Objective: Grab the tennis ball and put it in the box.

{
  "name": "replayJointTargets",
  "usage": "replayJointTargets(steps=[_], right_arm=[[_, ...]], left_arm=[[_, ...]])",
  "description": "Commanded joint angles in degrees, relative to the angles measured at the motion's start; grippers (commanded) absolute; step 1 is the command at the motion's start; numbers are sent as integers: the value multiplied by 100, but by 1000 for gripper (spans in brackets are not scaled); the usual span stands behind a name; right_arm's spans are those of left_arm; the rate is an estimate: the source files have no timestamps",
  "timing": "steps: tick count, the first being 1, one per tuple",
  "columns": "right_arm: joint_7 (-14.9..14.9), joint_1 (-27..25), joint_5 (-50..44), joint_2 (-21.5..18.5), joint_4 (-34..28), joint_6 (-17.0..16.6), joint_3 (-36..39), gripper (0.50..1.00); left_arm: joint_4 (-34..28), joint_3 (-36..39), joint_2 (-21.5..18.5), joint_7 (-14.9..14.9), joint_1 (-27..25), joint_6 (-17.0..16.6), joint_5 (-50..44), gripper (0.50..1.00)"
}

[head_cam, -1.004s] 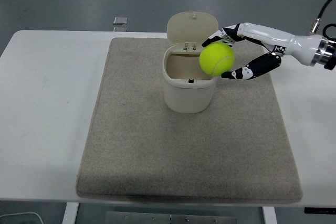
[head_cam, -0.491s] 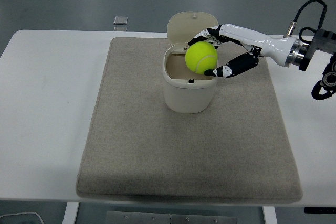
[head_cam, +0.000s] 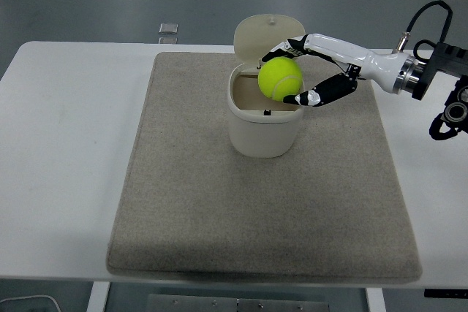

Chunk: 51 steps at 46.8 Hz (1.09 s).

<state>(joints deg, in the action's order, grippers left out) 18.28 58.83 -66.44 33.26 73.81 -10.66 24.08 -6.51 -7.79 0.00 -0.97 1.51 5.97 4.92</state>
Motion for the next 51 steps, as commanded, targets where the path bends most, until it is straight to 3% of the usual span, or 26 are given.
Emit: replayJointTargets(steps=[1, 8, 19, 22, 29, 33, 41, 51], right_arm=[[0, -3, -1, 6, 2, -23, 0, 860], [0, -38, -1, -3, 2, -23, 0, 897], [9, -38, 34, 76, 46, -50, 9, 897], [18, -29, 262, 128, 81, -225, 27, 897], [0, -20, 1281, 462, 90, -1138, 53, 897], [-8, 6, 1694, 585, 55, -1491, 27, 897], [-8, -11, 2160, 779, -129, -1597, 18, 897], [-9, -47, 3408, 779, -788, -1632, -140, 897]], left_arm=[[0, -4, 0, 0, -2, 0, 0, 992], [0, -4, 0, 0, -2, 0, 0, 992], [0, 5, 0, 0, -2, 0, 0, 992], [0, 5, 0, 0, -2, 0, 0, 992], [0, -4, 0, 0, -2, 0, 0, 992], [0, -4, 0, 0, -2, 0, 0, 992], [0, -4, 0, 0, -2, -8, 0, 992], [0, -4, 0, 0, -2, -8, 0, 992]])
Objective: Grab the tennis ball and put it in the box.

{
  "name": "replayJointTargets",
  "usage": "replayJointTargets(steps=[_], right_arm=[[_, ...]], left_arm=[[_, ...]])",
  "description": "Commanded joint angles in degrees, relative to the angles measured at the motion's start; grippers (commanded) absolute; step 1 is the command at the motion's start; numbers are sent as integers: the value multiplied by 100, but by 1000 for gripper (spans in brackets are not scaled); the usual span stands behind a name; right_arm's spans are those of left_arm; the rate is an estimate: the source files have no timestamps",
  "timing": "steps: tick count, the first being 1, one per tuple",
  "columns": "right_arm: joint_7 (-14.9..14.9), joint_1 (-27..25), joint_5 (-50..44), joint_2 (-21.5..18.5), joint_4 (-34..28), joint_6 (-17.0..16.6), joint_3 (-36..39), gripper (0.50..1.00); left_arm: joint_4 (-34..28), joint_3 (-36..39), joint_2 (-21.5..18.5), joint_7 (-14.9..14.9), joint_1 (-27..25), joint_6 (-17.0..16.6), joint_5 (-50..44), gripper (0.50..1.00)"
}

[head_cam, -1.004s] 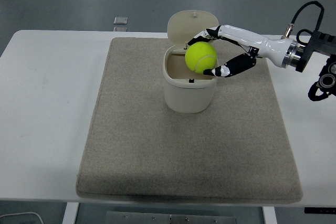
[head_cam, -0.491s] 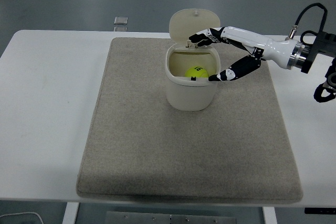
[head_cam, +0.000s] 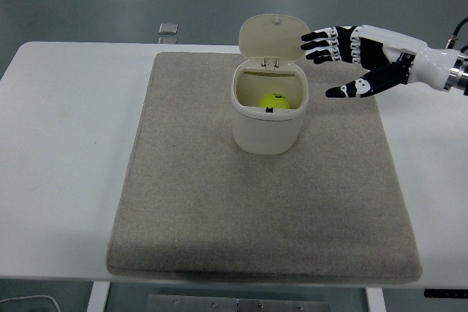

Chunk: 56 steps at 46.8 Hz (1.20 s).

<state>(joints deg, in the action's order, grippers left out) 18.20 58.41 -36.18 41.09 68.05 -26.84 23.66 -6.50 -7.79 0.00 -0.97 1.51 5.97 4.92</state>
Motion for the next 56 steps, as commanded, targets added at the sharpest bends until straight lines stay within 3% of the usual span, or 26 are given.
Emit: replayJointTargets(steps=[1, 14, 23, 31, 35, 43, 56], right_arm=[[-9, -5, 505, 4, -274, -23, -133, 897], [-545, -251, 2184, -128, -1074, 187, -195, 895], [-633, -330, 3379, -462, -1417, 723, -152, 895], [-634, -330, 4258, -567, -1514, 961, -143, 895], [-677, -365, 4461, -646, -1522, 1031, -160, 895], [-1169, -461, 4496, -884, -1716, 1049, -134, 895], [-1565, -479, 4953, -945, -1760, 1137, -107, 895]], left_arm=[[0, -4, 0, 0, -2, 1, 0, 992], [0, 5, 0, 0, -2, 1, 0, 992], [0, -4, 0, 0, -2, 1, 0, 992], [0, -4, 0, 0, -2, 1, 0, 992], [0, 5, 0, 0, 7, 1, 0, 992], [0, 5, 0, 0, -2, 1, 0, 992], [0, -4, 0, 0, -2, 1, 0, 992]])
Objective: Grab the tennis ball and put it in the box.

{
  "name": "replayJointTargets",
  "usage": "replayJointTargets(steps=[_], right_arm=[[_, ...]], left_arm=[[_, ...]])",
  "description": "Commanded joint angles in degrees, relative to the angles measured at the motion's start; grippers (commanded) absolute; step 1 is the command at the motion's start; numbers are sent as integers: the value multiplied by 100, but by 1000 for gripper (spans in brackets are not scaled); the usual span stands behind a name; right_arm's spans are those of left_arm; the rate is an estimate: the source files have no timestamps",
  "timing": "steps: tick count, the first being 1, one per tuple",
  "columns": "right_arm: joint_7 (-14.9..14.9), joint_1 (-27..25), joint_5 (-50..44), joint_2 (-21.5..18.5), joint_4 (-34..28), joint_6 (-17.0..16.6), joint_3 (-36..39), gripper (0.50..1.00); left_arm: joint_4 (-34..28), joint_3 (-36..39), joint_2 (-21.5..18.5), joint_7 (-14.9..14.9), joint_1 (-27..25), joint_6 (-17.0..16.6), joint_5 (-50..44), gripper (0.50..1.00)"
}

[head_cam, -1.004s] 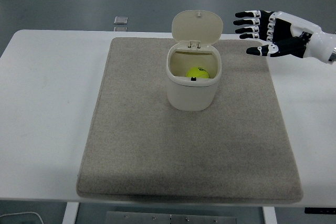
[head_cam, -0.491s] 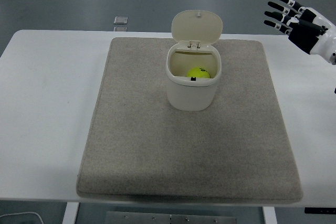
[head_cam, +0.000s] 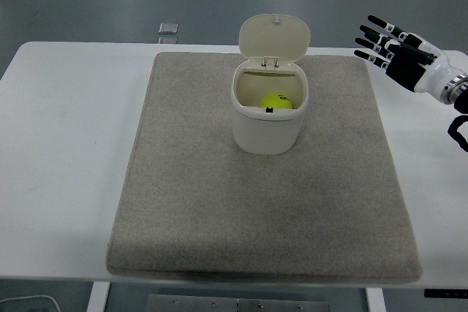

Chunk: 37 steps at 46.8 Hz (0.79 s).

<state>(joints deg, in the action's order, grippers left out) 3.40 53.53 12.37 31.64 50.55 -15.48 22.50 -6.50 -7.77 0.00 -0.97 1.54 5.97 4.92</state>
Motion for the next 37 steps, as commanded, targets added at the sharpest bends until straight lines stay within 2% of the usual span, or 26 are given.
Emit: replayJointTargets(steps=[1, 37], right_arm=[[-86, 8, 99, 0, -10, -8, 9, 895], [-24, 8, 46, 79, -45, -87, -9, 913]], left_arm=[[0, -5, 0, 0, -4, 1, 0, 992], [0, 3, 0, 0, -4, 1, 0, 992]])
